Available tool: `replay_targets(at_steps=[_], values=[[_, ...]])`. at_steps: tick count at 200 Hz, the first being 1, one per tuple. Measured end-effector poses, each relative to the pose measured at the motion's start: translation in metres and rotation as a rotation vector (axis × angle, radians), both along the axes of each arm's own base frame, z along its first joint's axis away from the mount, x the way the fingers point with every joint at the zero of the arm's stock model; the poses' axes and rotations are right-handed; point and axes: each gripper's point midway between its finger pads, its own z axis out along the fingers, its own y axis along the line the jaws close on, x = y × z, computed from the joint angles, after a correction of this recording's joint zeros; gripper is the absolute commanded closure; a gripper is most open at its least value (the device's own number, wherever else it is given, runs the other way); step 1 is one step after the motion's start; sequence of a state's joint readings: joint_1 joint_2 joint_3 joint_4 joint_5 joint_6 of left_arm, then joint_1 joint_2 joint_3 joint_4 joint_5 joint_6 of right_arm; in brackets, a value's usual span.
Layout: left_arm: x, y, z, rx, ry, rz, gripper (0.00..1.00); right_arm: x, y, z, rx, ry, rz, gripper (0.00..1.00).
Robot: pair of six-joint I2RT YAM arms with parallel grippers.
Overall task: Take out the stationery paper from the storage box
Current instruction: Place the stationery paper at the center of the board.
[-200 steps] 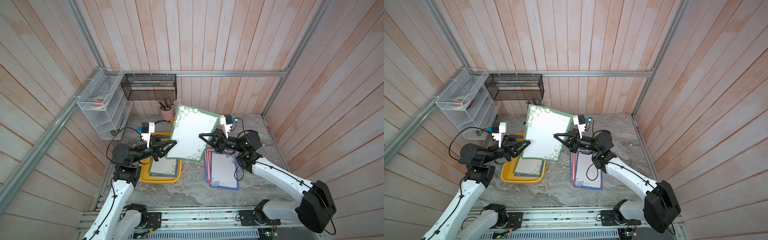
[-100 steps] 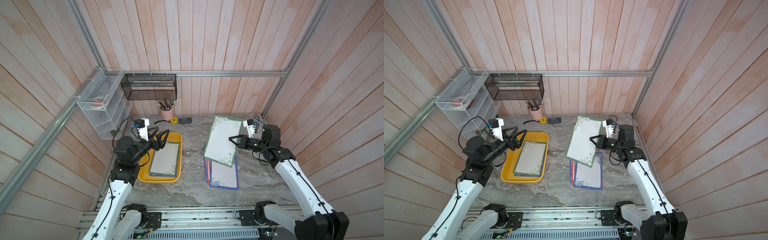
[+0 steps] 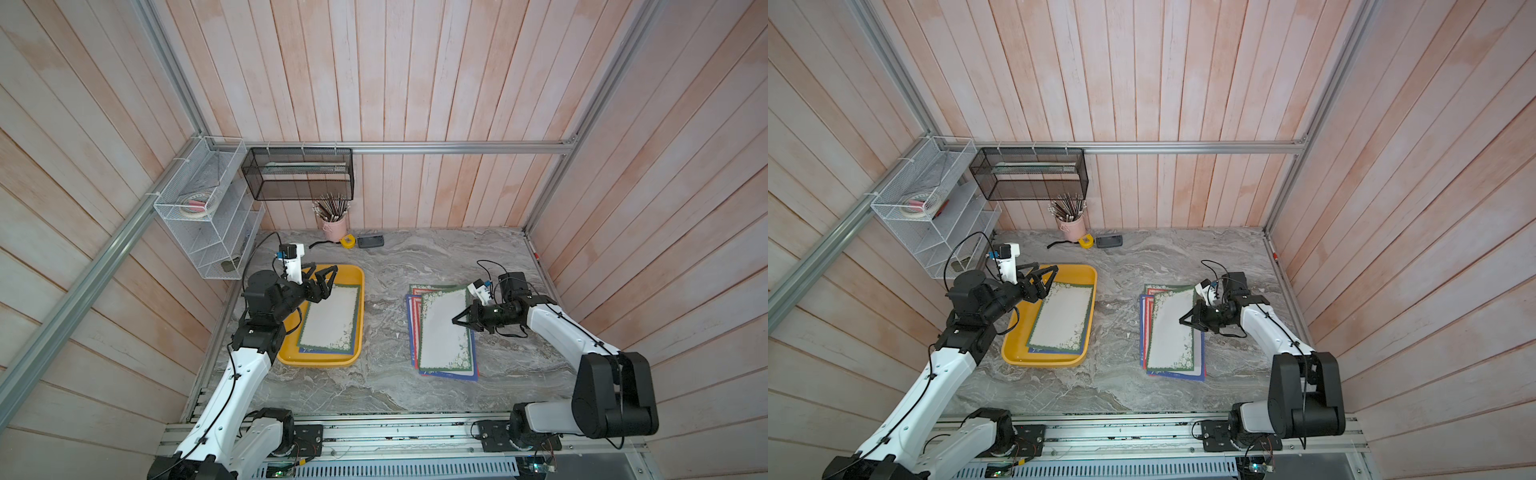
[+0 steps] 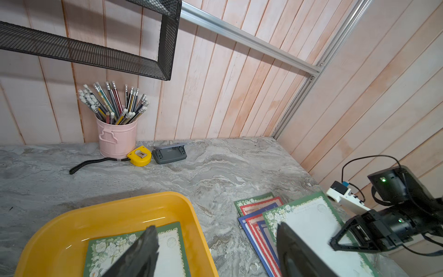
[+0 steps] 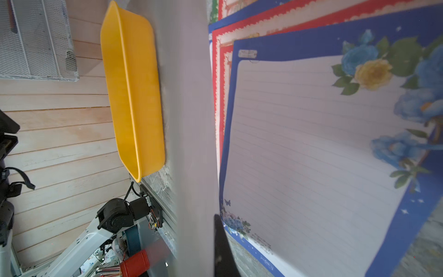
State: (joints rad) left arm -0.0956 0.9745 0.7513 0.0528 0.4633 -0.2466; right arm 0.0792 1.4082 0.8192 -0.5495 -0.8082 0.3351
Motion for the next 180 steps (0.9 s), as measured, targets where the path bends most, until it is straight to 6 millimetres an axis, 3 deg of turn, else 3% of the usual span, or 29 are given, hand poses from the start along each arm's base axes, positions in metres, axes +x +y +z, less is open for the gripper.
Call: replay_targets(at_steps=[19,92,109,139,180], values=[[0.000,0.001,0.001,0.000,-0.003,0.004,0.21,-0.003,-0.005,-0.014,-0.031,0.037,-0.013,1.00],[0.002,0.006,0.003,0.003,-0.015,0.016,0.21,-0.005,-0.028,-0.050,-0.203,0.115,-0.057,0.83],[0.003,0.007,0.001,0.013,-0.013,0.021,0.21,-0.005,-0.033,-0.056,-0.239,0.124,-0.059,0.75],[0.008,0.011,-0.011,0.039,0.020,0.049,0.22,0.000,-0.044,-0.059,-0.309,0.123,-0.087,0.43],[0.026,0.026,-0.049,0.112,0.153,0.131,0.22,0.015,-0.067,-0.046,-0.444,0.059,-0.163,0.28]])
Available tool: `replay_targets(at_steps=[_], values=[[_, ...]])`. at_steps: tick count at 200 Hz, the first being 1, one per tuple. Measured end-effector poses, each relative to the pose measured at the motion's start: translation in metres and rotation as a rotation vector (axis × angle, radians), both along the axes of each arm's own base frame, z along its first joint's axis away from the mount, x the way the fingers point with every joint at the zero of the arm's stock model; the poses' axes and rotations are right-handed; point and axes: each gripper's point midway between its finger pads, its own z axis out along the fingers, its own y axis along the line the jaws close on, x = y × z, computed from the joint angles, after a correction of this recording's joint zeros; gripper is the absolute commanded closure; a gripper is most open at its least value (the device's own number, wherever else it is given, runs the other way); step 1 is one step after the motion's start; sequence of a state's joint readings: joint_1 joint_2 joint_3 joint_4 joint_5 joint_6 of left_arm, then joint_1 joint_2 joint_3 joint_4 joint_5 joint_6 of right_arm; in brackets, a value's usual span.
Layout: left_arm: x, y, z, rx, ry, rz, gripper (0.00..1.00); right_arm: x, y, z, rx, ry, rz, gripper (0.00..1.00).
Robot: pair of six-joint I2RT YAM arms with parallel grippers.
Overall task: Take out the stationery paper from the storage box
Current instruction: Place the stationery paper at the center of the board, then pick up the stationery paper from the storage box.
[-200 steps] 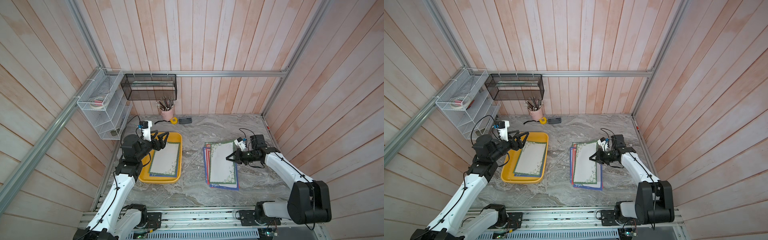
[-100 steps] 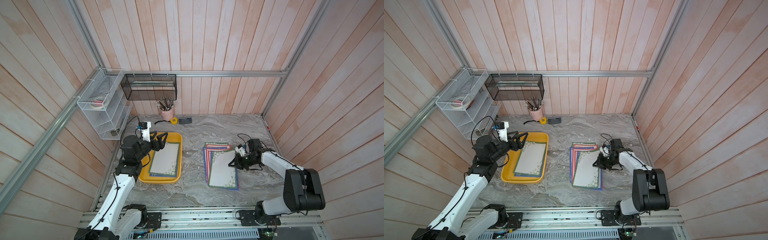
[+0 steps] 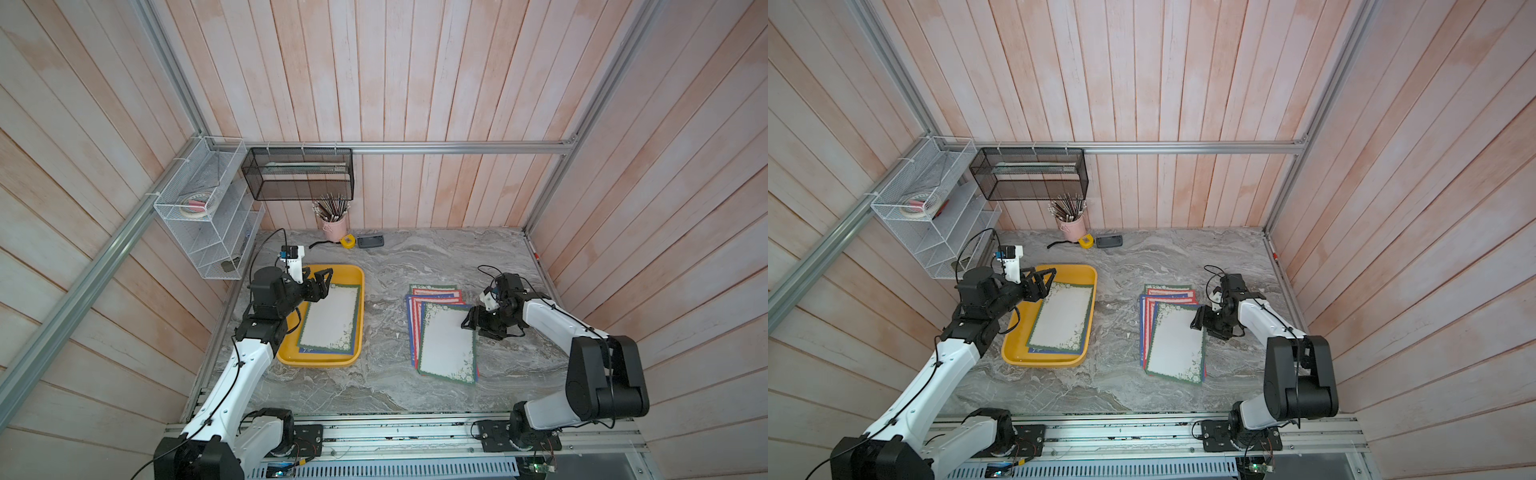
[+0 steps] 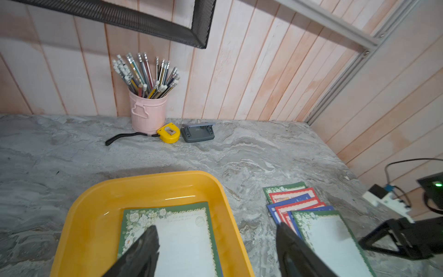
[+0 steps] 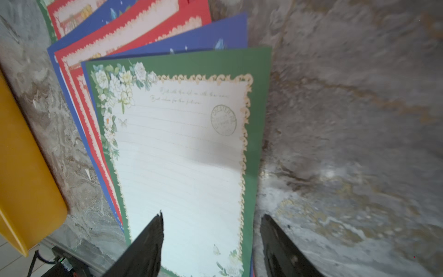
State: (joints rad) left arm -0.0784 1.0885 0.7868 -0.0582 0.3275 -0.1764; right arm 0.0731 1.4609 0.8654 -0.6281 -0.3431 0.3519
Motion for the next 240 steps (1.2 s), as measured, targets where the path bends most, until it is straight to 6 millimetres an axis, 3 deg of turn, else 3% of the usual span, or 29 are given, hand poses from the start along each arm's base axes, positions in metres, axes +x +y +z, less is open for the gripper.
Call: replay_targets(at_steps=[37,57,77,98,120,145,167,197,240], values=[[0.021,0.015,-0.045,0.082,0.175,0.080,0.23,0.024,-0.022,0.046,-0.131,-0.145,-0.072,0.29],[0.030,0.022,-0.070,0.124,0.269,0.112,0.25,0.036,-0.009,0.074,-0.207,-0.228,-0.054,0.32],[0.038,0.030,-0.095,0.158,0.352,0.141,0.26,0.043,0.042,0.099,-0.211,-0.314,0.049,0.35],[0.039,0.041,-0.122,0.184,0.444,0.173,0.28,0.041,0.114,0.109,-0.151,-0.372,0.190,0.36],[0.037,0.052,-0.145,0.205,0.524,0.205,0.28,0.031,0.187,0.098,-0.035,-0.374,0.309,0.39],[0.032,0.058,-0.160,0.220,0.578,0.217,0.28,0.024,0.246,0.078,0.135,-0.322,0.352,0.44],[0.029,0.059,-0.170,0.229,0.615,0.219,0.29,0.021,0.280,0.066,0.254,-0.282,0.361,0.47],[0.027,0.059,-0.184,0.238,0.668,0.213,0.34,0.016,0.307,0.058,0.358,-0.237,0.371,0.49],[0.018,0.056,-0.202,0.238,0.741,0.196,0.41,0.018,0.331,0.075,0.455,-0.251,0.386,0.50]])
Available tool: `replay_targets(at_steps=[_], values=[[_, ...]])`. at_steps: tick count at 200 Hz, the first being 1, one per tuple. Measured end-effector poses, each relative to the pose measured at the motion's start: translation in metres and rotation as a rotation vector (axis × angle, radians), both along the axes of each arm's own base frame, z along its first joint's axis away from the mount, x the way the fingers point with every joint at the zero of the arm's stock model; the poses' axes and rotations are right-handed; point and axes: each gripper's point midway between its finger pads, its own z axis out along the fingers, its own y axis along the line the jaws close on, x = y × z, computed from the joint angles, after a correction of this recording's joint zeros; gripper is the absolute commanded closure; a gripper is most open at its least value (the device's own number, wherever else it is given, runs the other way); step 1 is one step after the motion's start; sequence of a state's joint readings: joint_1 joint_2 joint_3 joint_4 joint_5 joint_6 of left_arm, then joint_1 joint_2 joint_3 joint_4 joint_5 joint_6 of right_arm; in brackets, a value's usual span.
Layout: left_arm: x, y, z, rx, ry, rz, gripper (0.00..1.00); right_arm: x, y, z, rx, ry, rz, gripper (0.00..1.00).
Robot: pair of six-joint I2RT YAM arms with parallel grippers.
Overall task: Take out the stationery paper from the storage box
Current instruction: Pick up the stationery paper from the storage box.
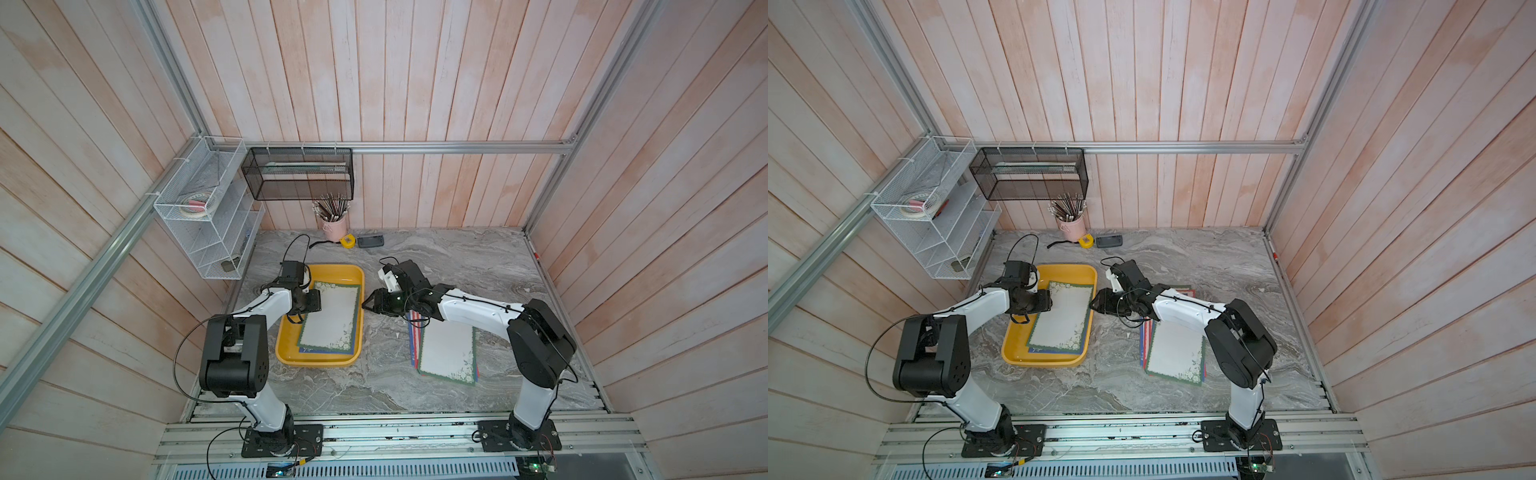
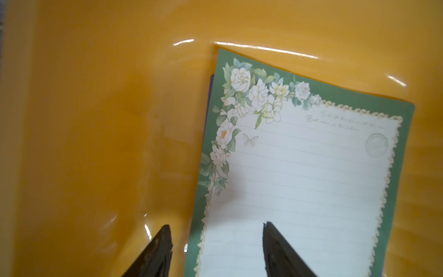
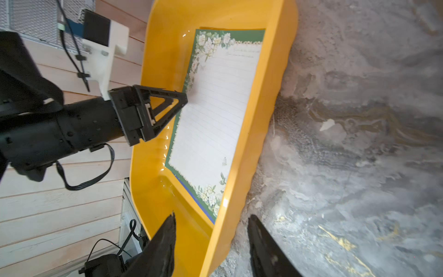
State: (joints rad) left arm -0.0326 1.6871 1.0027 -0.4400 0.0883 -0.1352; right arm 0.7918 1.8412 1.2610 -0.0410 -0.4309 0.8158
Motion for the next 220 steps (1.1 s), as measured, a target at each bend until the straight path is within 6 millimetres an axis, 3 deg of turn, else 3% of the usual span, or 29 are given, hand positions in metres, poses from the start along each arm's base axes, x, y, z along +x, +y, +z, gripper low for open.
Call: replay_targets(at_steps=[25,135,165,220], values=[[0.000,-0.002,-0.004,-0.012,0.024,-0.003,0.45,0.001,0.005,0.008,0.028,-0.007,0.009,0.50],[-0.005,-0.008,-0.006,-0.043,0.049,-0.011,0.52,-0.009,0.015,0.001,0.028,0.022,0.035,0.50],[-0.005,-0.010,-0.005,-0.058,0.048,-0.018,0.59,-0.008,0.016,0.003,0.033,0.017,0.035,0.50],[0.001,-0.021,0.013,-0.136,-0.006,-0.034,0.70,-0.008,0.016,0.003,0.032,0.018,0.035,0.50]])
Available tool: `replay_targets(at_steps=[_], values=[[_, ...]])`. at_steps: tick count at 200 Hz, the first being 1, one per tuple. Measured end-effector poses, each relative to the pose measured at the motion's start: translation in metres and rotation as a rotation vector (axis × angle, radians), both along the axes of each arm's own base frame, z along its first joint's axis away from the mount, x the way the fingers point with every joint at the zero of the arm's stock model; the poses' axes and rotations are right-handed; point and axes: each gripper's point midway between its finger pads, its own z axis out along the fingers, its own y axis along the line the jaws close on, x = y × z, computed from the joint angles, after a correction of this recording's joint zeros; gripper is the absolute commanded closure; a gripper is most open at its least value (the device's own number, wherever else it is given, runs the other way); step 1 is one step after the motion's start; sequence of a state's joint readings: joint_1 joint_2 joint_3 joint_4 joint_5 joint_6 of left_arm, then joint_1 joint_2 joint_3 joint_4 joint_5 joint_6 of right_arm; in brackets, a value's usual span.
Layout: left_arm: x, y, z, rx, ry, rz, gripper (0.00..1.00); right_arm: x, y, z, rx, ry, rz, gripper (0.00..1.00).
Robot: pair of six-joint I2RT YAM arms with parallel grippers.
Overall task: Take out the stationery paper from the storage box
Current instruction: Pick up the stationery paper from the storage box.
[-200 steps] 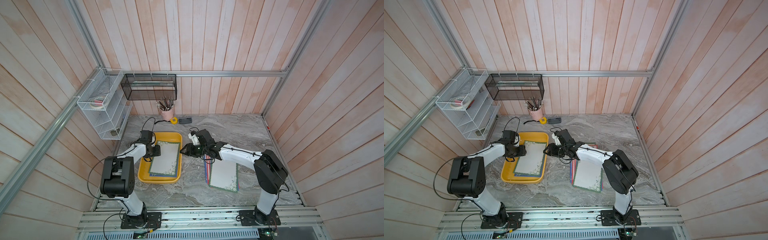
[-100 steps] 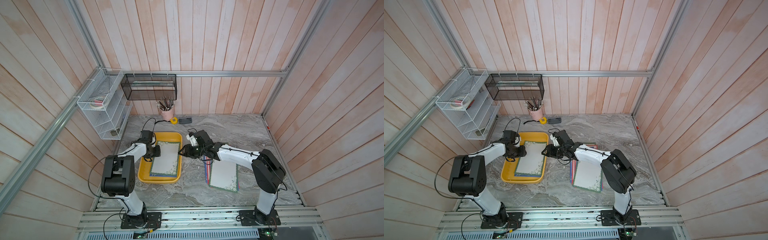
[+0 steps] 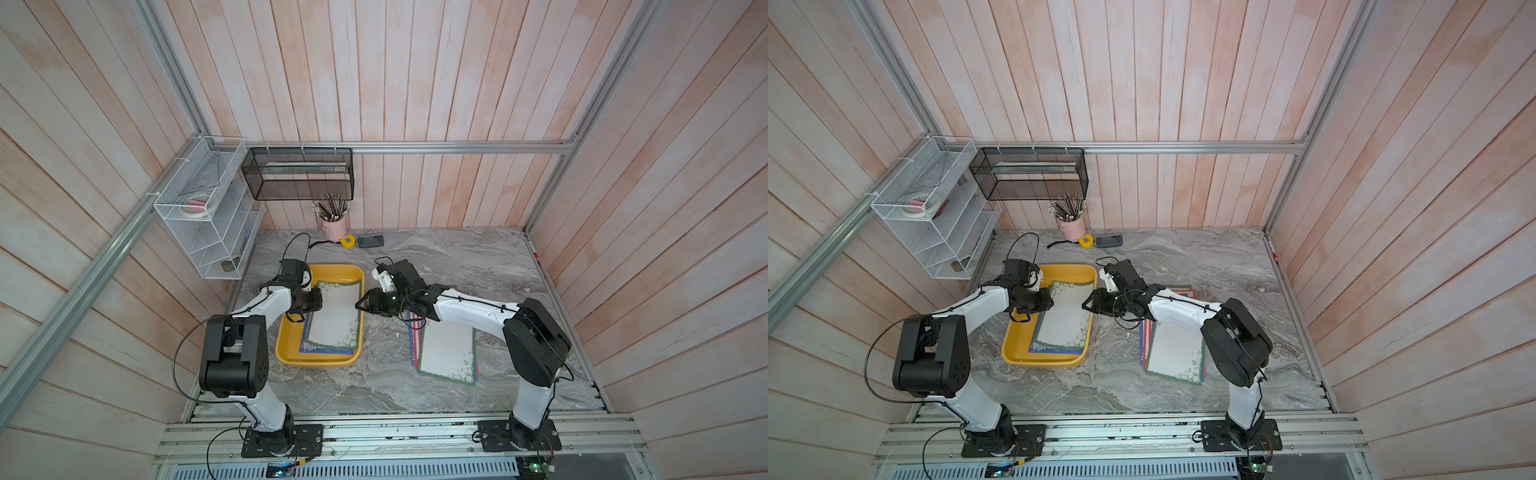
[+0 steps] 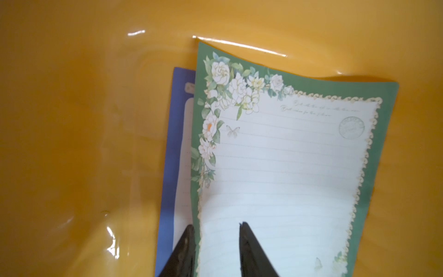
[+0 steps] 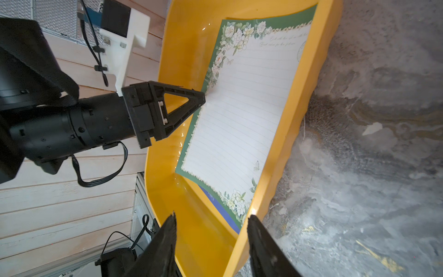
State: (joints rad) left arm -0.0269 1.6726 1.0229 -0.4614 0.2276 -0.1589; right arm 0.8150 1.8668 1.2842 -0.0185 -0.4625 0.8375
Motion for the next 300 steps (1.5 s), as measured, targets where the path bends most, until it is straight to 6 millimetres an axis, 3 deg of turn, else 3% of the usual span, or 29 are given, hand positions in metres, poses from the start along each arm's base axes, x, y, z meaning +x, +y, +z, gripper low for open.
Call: replay_targets(at_steps=[72,142,194,245,300], values=[[0.003,-0.008,0.007,-0.163,-0.015,0.022,0.74,0.003,0.004,-0.001,0.003,0.001,0.003,0.50],[-0.001,-0.003,-0.026,-0.201,0.078,0.064,0.75,0.007,0.009,0.000,0.008,-0.001,0.006,0.50],[0.001,-0.004,-0.027,-0.234,0.082,0.070,0.76,0.011,0.008,-0.015,-0.020,0.011,-0.007,0.51],[0.002,-0.008,-0.025,-0.260,0.076,0.064,0.77,0.026,0.009,-0.029,-0.049,0.006,-0.035,0.58],[-0.002,-0.015,-0.025,-0.308,0.087,0.058,0.79,0.040,0.008,-0.035,-0.063,-0.008,-0.053,0.73]])
